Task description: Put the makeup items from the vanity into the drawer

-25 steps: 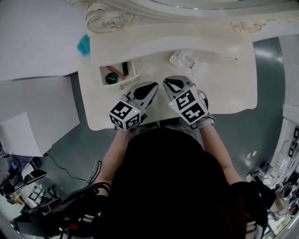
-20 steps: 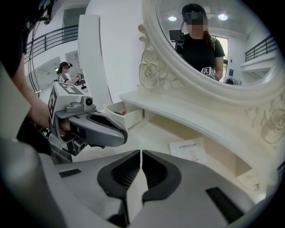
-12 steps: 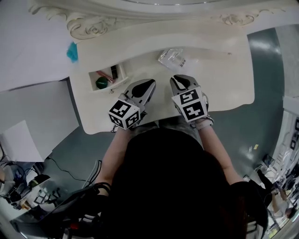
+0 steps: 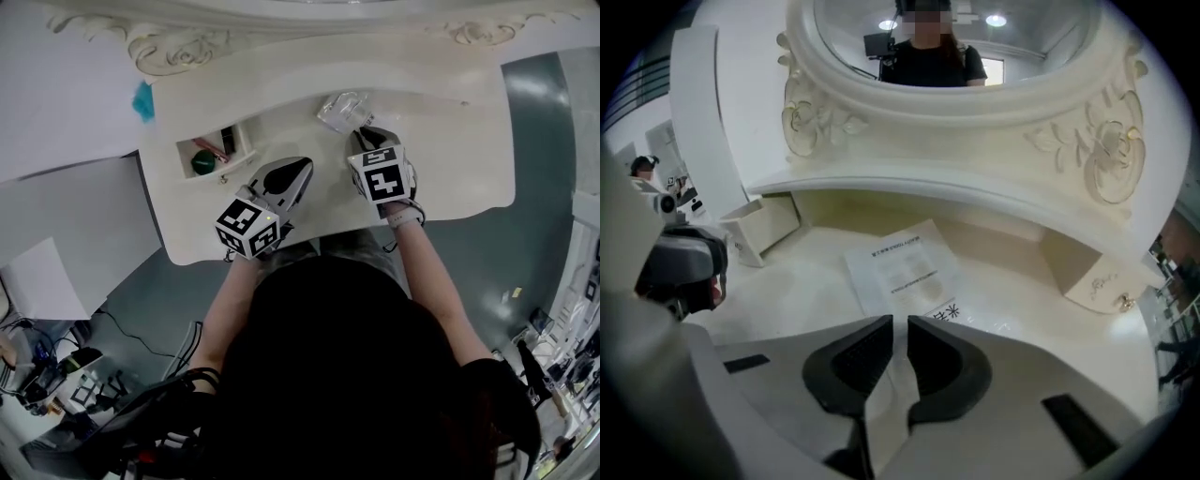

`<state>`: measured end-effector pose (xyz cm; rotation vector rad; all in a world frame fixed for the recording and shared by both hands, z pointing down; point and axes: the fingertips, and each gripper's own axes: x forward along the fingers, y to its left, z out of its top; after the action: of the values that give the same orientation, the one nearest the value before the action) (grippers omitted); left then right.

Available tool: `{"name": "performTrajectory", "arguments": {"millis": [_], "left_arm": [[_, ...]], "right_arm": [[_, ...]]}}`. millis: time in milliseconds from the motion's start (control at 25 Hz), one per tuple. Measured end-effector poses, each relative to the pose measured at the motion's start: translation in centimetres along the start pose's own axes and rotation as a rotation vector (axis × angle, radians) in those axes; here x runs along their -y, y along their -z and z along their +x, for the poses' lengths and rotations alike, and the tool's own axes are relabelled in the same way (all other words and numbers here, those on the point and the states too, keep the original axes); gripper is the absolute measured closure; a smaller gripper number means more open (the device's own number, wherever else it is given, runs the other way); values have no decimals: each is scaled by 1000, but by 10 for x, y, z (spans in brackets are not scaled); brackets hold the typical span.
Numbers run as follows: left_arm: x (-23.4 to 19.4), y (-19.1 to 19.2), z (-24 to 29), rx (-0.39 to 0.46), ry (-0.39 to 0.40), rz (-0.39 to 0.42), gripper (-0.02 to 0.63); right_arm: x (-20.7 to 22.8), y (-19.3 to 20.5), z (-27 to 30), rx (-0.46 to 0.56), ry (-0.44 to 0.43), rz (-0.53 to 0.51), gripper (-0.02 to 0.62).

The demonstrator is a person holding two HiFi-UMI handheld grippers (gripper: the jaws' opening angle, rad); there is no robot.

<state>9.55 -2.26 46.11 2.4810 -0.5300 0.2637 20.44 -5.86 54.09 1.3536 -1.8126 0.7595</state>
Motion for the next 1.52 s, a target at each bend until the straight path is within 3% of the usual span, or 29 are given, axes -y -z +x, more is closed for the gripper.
{"name": "performTrajectory", "arguments": {"millis": [200, 400, 520, 600, 720, 880, 1000, 1080, 1240, 1520], "left_arm": [[-1, 4, -6, -4, -10, -6, 591], [-4, 9, -9, -21, -5, -26, 591], [-1, 17, -7, -52, 24, -46, 590], [4, 25, -3, -86, 50, -57, 589], [11, 36, 1, -129, 71, -61, 588], [18, 45, 10, -161, 89, -73, 524], [23, 46, 17, -179, 108, -79, 511], [26, 46, 21, -190, 114, -82, 492], [30, 49, 27, -207, 123, -83, 455], [33, 48, 28, -192, 125, -100, 448]], "right_arm": [[-13, 16, -8, -82, -114, -136, 554], [-26, 47, -26, -121, -269, -389, 555], [-21, 58, -34, -107, -283, -481, 555], [-12, 56, -41, -67, -248, -430, 555], [6, 49, -53, -6, -175, -230, 546], [36, 62, -54, 6, -74, 40, 449], [43, 73, -52, 6, -69, 191, 423], [38, 73, -51, 15, -110, 269, 406], [25, 70, -46, 9, -177, 347, 365], [19, 65, -41, -4, -94, 362, 305]]}}
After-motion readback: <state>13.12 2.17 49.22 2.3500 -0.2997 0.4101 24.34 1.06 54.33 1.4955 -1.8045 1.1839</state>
